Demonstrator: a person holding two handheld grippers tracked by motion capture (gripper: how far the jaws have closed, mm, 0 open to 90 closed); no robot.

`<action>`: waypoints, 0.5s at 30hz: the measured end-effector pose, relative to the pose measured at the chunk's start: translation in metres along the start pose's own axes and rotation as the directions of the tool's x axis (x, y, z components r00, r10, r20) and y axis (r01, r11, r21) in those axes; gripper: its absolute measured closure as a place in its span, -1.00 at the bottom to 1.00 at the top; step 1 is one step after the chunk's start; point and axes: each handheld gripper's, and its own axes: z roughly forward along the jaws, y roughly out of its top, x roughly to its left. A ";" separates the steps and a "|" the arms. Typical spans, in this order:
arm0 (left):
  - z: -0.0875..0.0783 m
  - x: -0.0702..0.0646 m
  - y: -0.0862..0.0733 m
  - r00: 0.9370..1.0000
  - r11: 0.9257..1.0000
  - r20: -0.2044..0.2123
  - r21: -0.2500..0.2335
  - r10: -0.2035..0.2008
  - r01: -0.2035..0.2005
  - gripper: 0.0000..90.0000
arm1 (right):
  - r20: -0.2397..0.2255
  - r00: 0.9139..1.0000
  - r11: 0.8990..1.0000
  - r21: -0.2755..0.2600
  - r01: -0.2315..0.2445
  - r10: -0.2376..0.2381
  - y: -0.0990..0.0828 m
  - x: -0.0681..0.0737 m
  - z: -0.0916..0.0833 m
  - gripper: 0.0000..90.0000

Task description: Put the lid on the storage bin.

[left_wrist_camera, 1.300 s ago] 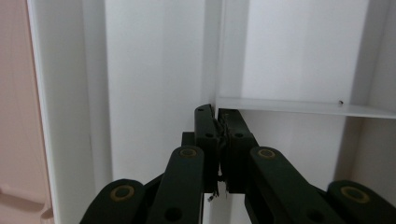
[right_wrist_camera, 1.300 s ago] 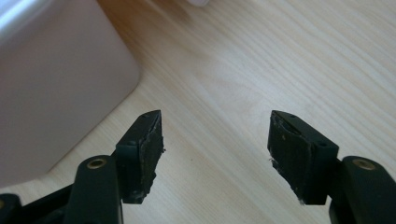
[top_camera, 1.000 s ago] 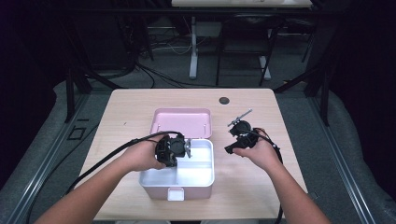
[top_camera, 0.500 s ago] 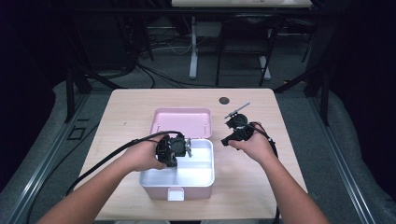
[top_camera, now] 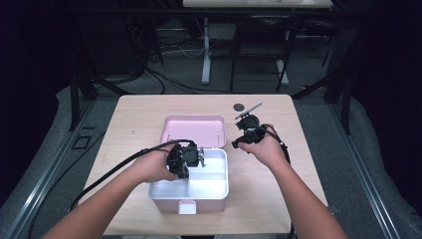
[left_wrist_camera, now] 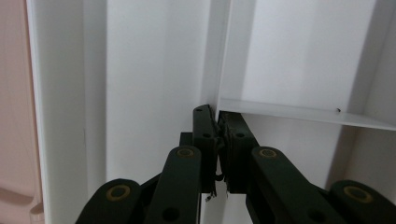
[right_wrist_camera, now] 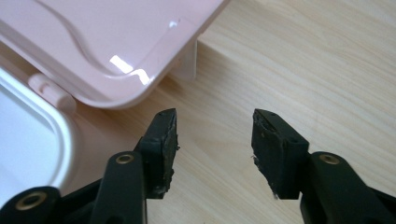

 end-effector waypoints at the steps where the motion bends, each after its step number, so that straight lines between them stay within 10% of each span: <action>1: 0.000 0.000 0.000 1.000 1.000 -0.002 0.003 0.001 -0.001 0.91 | 0.005 1.000 1.000 -0.010 -0.013 0.013 0.001 0.001 -0.001 0.16; 15: 0.000 -0.002 0.001 1.000 1.000 -0.017 0.007 -0.001 0.002 0.90 | -0.056 0.994 0.995 -0.008 -0.098 0.098 0.025 0.010 0.006 0.40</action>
